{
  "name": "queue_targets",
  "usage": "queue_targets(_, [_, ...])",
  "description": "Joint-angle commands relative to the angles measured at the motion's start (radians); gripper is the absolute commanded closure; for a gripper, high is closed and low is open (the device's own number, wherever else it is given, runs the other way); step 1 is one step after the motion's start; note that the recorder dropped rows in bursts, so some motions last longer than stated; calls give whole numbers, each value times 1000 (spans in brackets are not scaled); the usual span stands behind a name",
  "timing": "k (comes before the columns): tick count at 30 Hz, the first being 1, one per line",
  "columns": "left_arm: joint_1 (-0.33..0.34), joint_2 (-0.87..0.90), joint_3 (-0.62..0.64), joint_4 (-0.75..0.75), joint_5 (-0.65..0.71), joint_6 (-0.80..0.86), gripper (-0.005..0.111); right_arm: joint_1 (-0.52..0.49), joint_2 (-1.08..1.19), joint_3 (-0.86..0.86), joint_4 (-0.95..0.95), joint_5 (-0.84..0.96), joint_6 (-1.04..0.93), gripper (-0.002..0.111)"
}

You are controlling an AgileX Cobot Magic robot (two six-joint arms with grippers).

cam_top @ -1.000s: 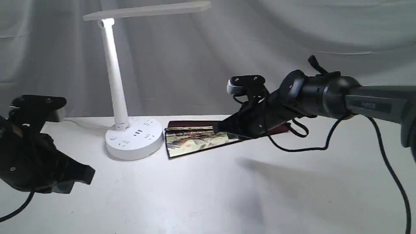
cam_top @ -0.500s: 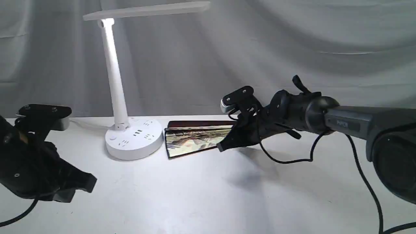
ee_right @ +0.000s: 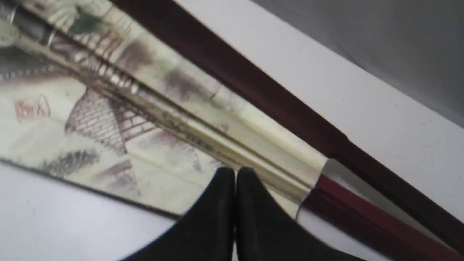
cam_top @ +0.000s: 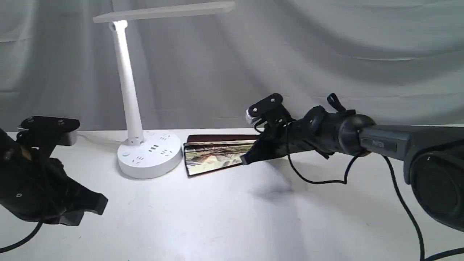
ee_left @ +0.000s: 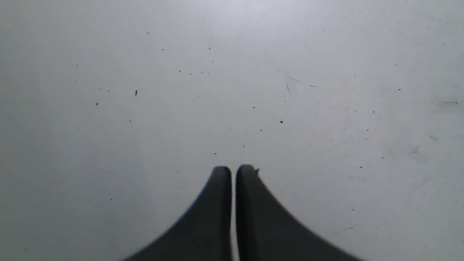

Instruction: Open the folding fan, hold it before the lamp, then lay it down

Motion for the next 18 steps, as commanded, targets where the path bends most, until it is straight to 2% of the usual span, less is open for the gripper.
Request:
queue_targets(1, [-4,-1,-8,-3,-3,3,107,-29,-6,-6,147,-34,-11,108])
queue_targets(8, [-4,-1,-8,-3,-3,3,107,-88,-6,-6,296,-7,-6,108])
queue_targets(18, [-4,-1,-8,-3,-3,26,107,-147,-6,-6,384,-127,-5,108])
